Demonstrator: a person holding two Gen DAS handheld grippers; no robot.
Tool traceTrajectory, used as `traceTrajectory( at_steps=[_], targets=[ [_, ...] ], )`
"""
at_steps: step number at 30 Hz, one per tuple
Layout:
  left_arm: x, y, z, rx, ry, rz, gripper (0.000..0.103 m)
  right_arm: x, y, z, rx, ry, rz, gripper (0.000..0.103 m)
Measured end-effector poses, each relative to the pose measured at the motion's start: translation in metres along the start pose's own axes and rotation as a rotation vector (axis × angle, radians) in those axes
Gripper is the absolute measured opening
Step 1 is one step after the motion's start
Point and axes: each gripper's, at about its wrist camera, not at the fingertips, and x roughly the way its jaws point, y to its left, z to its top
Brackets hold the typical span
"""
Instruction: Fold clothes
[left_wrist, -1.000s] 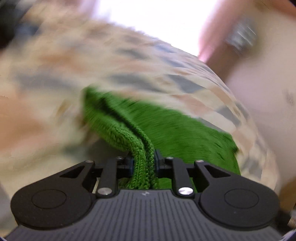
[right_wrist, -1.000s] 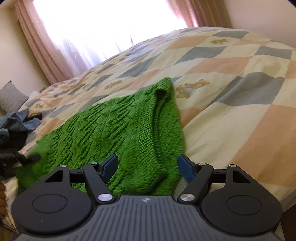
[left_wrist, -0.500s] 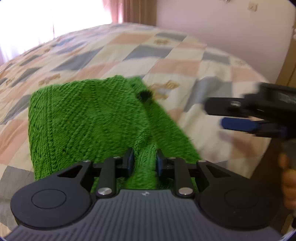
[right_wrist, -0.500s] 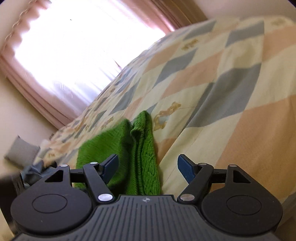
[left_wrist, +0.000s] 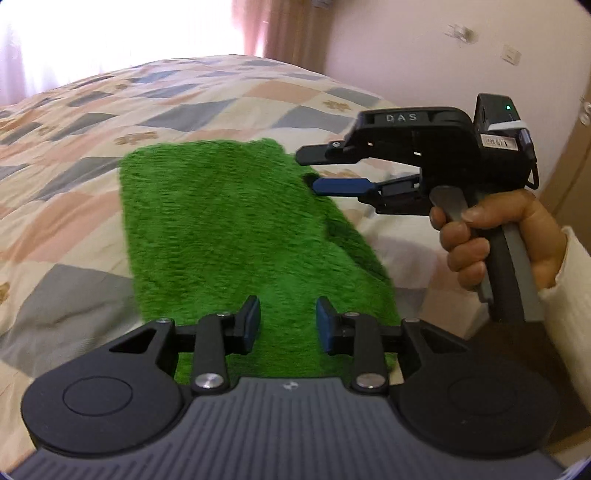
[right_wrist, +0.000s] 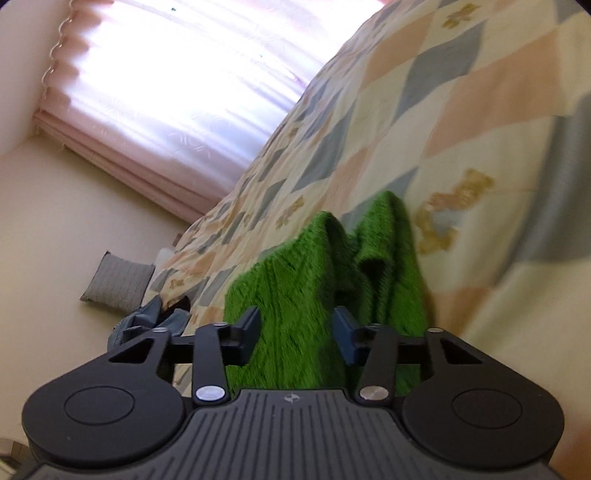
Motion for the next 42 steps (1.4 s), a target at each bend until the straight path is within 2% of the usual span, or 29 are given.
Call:
traceTrajectory(
  at_steps=[3,5,7,8,11,15,16,17,20,24,28,30,32,34,38,40,42],
  targets=[
    [0.002,0.017,0.007,-0.035,-0.019,0.029,0.027,0.015,-0.005,0.005,0.031,0.067,-0.049,0.044],
    [0.009,0.029,0.014,-0.042,-0.024,0.045,0.027,0.02,-0.01,-0.002,0.036,0.114,-0.04,0.044],
    [0.014,0.038,0.018,-0.062,-0.02,0.03,0.024,0.024,-0.014,-0.014,0.049,0.161,-0.033,0.044],
    [0.016,0.042,0.02,-0.072,-0.018,0.021,0.024,0.026,-0.016,-0.019,0.054,0.177,-0.036,0.04],
    [0.024,0.051,0.027,-0.083,-0.017,0.0,0.023,0.025,-0.023,-0.027,0.084,0.161,-0.022,0.036],
    [0.026,0.057,0.034,-0.087,-0.024,0.014,0.02,0.039,-0.028,-0.025,0.142,0.164,0.016,0.035],
    [0.025,0.058,0.036,-0.091,-0.032,0.017,0.02,0.044,-0.027,-0.025,0.144,0.171,0.02,0.022],
    [0.021,0.059,0.038,-0.09,-0.047,0.024,0.02,0.047,-0.023,-0.025,0.117,0.167,-0.004,0.016],
    [0.01,0.064,0.046,-0.09,-0.09,0.025,0.02,0.038,-0.002,-0.02,0.007,0.11,-0.004,0.011],
    [0.018,0.065,0.06,-0.069,-0.087,0.009,0.021,0.005,0.035,-0.001,-0.122,-0.01,-0.016,0.01],
    [0.043,0.05,0.063,-0.015,-0.062,-0.023,0.026,-0.023,0.049,0.013,-0.18,-0.086,-0.117,0.01],
    [0.058,0.041,0.062,0.021,-0.035,0.009,0.026,-0.023,0.041,0.013,-0.178,-0.083,-0.201,0.01],
    [0.063,0.035,0.059,0.046,-0.023,0.042,0.025,-0.007,0.017,0.009,-0.111,-0.02,-0.237,0.011],
    [0.058,0.035,0.059,0.049,-0.029,0.051,0.025,0.006,-0.009,0.001,-0.016,0.018,-0.223,0.011],
    [0.044,0.053,0.063,-0.01,-0.043,0.058,0.023,-0.005,-0.021,-0.002,0.125,-0.025,-0.116,0.011],
    [0.043,0.062,0.066,-0.062,-0.029,0.023,0.023,-0.006,-0.01,0.001,0.114,-0.02,-0.087,0.012],
    [0.042,0.066,0.067,-0.105,-0.011,-0.001,0.025,-0.005,-0.005,0.004,0.067,-0.01,-0.13,0.021]
  ],
)
